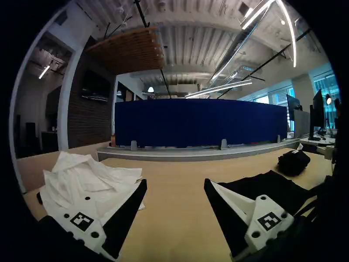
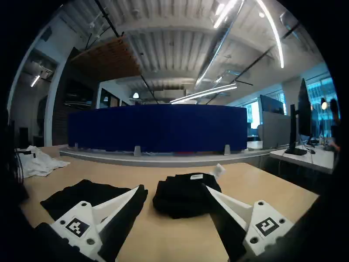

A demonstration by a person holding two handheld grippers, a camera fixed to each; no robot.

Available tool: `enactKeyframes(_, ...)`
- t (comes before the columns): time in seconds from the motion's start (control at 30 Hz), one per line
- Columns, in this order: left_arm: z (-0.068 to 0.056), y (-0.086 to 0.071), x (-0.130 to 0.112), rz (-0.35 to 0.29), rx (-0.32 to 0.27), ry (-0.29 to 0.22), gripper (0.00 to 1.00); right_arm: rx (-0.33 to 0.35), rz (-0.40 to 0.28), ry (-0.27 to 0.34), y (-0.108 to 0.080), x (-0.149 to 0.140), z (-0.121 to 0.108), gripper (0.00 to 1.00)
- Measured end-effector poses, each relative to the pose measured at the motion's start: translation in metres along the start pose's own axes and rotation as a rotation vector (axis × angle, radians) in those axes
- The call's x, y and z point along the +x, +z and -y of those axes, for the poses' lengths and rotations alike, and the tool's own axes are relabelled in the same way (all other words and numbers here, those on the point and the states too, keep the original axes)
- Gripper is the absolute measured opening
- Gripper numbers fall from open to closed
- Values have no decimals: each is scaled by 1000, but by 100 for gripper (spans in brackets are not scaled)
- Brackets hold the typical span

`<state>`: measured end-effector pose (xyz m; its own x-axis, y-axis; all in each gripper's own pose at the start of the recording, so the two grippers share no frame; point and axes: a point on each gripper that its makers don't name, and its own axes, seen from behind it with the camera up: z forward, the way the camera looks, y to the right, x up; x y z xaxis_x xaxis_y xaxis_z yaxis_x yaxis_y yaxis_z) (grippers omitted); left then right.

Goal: Fold towel

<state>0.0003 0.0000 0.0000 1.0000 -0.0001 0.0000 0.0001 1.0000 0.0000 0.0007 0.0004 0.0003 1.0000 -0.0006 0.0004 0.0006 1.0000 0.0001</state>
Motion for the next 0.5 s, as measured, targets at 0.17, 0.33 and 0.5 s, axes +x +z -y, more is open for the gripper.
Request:
enactKeyframes(0.17, 0, 0, 0, 0, 0, -1, 97, 0, 0, 0, 0, 0, 0, 100)
enactKeyframes(0.33, 0, -1, 1, 0, 0, -1, 97, 0, 0, 0, 0, 0, 0, 100)
enactKeyframes(0.5, 0, -1, 1, 0, 0, 0, 97, 0, 0, 0, -1, -1, 0, 100)
